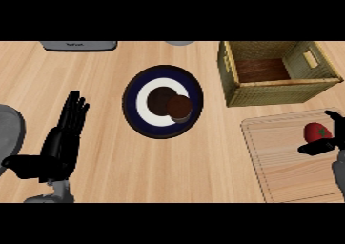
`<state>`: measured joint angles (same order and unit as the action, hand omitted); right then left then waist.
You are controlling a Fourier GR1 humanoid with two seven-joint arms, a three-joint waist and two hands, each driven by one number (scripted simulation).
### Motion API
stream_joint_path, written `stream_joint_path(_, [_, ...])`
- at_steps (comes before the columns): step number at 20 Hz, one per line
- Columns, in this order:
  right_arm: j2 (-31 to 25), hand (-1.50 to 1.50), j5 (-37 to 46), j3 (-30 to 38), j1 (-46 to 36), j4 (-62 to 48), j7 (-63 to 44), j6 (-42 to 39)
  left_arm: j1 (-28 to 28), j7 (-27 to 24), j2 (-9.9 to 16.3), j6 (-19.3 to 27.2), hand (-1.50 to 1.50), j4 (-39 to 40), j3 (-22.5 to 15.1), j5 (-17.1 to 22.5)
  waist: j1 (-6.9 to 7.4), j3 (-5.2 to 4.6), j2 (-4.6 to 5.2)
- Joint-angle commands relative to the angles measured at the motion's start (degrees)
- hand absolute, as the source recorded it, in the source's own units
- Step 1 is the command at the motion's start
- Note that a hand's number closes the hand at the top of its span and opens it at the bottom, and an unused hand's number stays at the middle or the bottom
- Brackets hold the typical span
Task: Pick the tomato from the cutting board and place it in the basket
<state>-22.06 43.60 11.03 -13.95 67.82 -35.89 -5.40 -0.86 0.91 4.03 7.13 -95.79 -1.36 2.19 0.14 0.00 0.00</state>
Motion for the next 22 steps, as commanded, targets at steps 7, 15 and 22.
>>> stream_joint_path(7, [-0.4, 1.50, 3.2, -3.4, -1.4, -7.2, 7.8, -0.7, 0.0, 4.0, 0.2, 0.1, 0.00, -3.2, 0.7, -0.4, 0.08, 0.01, -0.01])
stream_joint_path(15, [9.4, 1.50, 11.2, -19.7, -5.3, -0.5, 9.9, -1.6, -2.1, -0.5, -1.4, -0.8, 0.00, 1.3, -0.9, -1.0, 1.89, -0.05, 0.06])
stream_joint_path(22, [21.7, 1.50, 14.8, -40.0, -14.9, -3.2, 7.8, -2.2, -2.4, -0.6, -1.5, -1.3, 0.00, 2.0, -1.4, -1.1, 3.25, 0.01, 0.32])
